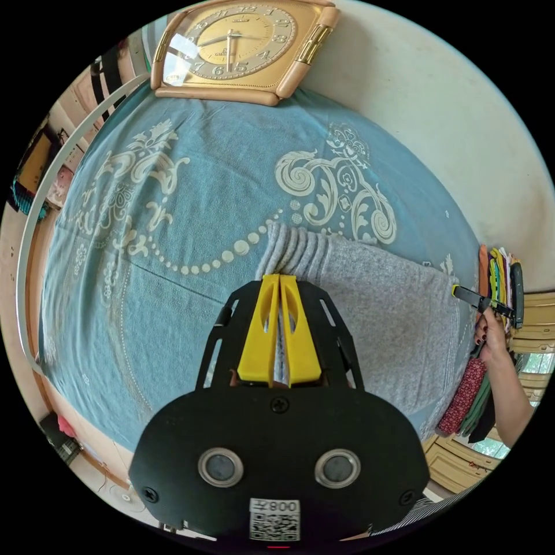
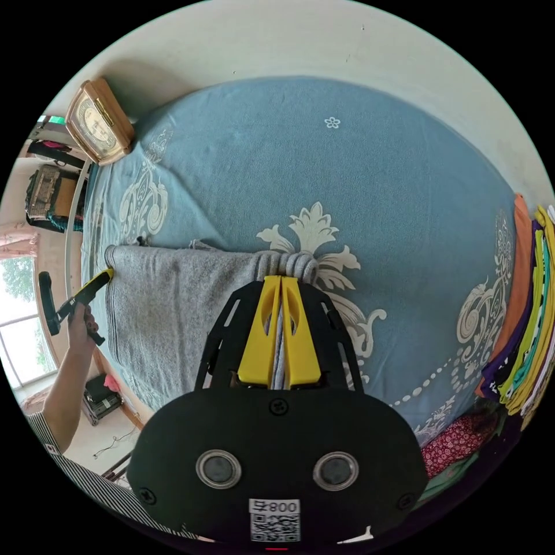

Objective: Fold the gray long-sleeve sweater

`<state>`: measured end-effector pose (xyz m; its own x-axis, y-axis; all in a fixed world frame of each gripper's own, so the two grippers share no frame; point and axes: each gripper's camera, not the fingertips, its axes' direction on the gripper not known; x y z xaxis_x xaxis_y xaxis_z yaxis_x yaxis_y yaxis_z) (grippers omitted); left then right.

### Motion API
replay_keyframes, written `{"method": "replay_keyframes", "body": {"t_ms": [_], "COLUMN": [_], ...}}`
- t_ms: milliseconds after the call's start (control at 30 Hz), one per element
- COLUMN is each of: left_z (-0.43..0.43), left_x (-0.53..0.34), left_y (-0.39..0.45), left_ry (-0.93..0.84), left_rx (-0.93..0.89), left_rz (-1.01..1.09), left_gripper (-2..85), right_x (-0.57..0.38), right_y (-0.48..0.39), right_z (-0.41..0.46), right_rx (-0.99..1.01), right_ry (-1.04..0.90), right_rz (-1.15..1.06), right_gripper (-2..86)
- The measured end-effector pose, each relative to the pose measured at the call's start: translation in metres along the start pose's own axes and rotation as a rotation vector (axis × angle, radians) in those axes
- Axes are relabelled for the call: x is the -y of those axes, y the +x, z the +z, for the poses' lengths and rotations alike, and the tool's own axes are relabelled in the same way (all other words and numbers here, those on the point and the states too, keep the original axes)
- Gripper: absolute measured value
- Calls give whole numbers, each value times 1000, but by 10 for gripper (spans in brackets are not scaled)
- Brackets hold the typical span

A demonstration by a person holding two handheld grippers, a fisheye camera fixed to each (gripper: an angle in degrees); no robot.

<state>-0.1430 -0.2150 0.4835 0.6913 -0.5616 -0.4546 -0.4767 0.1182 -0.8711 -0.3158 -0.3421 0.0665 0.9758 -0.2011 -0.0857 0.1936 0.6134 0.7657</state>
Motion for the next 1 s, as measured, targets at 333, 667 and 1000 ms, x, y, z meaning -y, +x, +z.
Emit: {"method": "replay_keyframes", "body": {"t_ms": [333,667,1000], "left_z": [16,86,129], "left_x": [-68,-111,-264], "left_y": [-25,-83,-203], "left_ry": [79,-16,-31], "left_rx": [-65,-117,-414], "left_rz": [4,-17,-378], "left_gripper": [0,1,34], "right_x": [-16,8,2], "right_y": [-59,-131,-186], "right_z": [-14,46,45], "right_rx": [137,108,174], "right_ry": [108,-26,2], "right_rz": [-70,-168,-153], "right_gripper": [0,0,2]}}
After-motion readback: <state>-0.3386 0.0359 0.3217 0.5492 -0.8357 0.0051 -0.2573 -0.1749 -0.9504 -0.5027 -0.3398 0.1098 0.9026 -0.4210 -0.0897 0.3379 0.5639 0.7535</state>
